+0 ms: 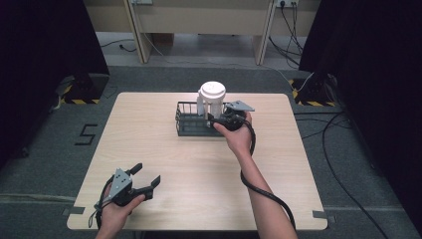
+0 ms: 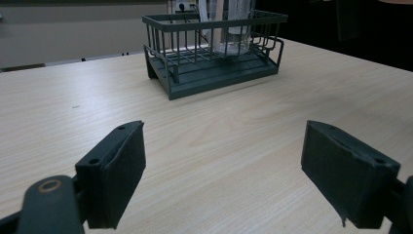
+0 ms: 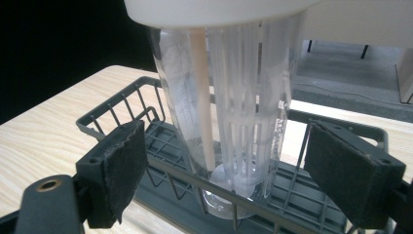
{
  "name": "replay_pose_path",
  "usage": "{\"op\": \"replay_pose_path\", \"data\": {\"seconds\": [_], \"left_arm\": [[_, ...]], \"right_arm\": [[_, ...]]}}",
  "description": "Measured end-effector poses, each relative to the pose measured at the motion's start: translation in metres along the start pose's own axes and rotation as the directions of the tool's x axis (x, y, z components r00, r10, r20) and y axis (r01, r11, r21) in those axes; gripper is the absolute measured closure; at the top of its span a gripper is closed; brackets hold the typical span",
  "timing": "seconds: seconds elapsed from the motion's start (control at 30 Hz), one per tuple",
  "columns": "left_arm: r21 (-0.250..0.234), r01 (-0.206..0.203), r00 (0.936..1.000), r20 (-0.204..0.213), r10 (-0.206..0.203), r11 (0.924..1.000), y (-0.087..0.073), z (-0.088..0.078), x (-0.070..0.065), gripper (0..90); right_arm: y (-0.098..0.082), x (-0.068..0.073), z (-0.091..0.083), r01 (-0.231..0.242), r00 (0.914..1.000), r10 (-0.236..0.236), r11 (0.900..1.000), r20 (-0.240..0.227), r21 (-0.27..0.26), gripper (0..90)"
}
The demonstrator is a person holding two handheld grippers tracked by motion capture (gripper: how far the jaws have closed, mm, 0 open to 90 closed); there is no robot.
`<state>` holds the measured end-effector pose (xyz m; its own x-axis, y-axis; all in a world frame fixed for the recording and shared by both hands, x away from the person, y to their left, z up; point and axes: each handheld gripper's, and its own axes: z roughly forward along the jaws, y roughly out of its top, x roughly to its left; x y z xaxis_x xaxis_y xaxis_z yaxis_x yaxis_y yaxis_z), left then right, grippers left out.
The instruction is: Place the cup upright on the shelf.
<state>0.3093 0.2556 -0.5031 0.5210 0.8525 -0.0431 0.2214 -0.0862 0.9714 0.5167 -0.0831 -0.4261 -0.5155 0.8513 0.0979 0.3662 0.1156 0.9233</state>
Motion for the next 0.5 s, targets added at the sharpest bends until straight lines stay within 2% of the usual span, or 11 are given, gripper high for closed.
{"op": "replay_pose_path", "data": {"seconds": [0.5], "left_arm": [[0.0, 0.003, 1.0, -0.003, -0.003, 1.0, 0.0, 0.0, 0.0, 15.8]], "right_arm": [[-0.012, -0.006, -0.025, 0.013, 0.9999, -0.013, 1.0, 0.006, -0.004, 18.6]]}}
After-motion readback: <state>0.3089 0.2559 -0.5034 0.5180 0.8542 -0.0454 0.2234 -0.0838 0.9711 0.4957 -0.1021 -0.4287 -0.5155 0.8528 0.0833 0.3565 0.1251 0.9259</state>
